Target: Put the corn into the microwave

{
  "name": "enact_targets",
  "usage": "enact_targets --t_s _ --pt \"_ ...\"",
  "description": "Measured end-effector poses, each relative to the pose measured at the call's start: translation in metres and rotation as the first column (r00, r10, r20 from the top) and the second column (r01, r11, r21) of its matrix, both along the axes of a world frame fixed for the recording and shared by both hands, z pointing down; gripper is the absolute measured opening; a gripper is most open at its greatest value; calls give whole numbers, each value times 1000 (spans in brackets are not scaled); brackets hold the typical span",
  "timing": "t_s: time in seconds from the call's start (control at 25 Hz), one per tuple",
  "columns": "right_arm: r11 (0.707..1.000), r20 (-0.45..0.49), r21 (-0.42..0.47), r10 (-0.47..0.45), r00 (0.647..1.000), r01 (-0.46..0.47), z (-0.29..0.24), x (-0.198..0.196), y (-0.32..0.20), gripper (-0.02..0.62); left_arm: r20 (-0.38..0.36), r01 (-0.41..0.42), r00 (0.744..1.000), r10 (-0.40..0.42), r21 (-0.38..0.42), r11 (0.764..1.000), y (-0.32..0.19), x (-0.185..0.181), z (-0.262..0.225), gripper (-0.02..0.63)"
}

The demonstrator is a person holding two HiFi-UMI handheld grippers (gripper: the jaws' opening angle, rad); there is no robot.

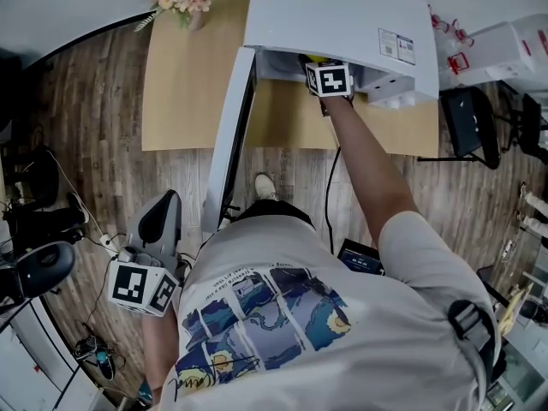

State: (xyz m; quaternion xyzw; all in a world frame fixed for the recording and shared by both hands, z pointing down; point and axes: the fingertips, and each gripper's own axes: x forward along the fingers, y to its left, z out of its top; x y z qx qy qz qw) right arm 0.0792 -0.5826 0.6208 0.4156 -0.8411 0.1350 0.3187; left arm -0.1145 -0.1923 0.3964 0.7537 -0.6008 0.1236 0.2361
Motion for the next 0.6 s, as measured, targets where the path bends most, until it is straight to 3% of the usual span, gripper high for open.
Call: enact_targets --t_s 0.6 --pt "998 54 18 52 997 -53 -17 16 27 261 -23 -77 997 78 19 997 9 -5 0 9"
